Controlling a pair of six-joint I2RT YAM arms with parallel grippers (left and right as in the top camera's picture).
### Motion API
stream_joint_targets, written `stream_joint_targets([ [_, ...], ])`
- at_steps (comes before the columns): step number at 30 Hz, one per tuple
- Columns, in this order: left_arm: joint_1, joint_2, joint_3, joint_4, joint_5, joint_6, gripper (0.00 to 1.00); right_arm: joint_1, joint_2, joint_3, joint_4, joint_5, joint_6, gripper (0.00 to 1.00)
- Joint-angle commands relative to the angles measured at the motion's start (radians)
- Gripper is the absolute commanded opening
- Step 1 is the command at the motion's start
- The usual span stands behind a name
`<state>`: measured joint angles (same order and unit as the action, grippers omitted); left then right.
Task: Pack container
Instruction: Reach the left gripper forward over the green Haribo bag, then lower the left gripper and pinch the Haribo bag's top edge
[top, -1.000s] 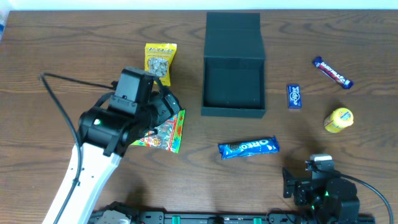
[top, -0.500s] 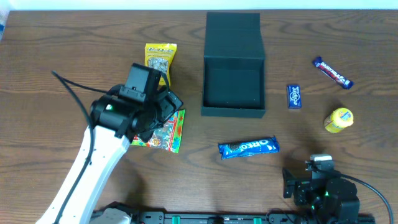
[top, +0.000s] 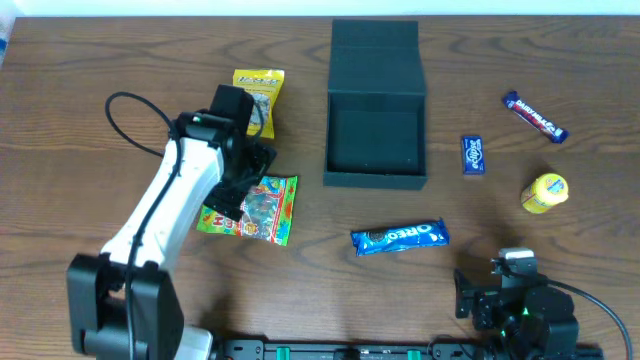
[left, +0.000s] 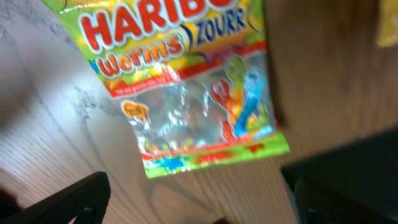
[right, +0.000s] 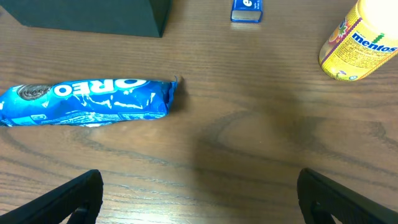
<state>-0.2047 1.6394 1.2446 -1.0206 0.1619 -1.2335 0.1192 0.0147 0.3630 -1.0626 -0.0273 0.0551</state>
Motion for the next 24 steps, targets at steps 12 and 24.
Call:
stream_joint_targets([
  [12,0.004,0.034,-0.15,0.169,-0.005,0.04,0.95,-0.01,-0.008,-0.007,-0.007,-0.004,-0.012,0.99],
  [24,0.022,0.034,-0.312,0.397,0.076,-0.006,0.95,-0.01,-0.008,-0.007,-0.007,-0.003,-0.011,0.99],
])
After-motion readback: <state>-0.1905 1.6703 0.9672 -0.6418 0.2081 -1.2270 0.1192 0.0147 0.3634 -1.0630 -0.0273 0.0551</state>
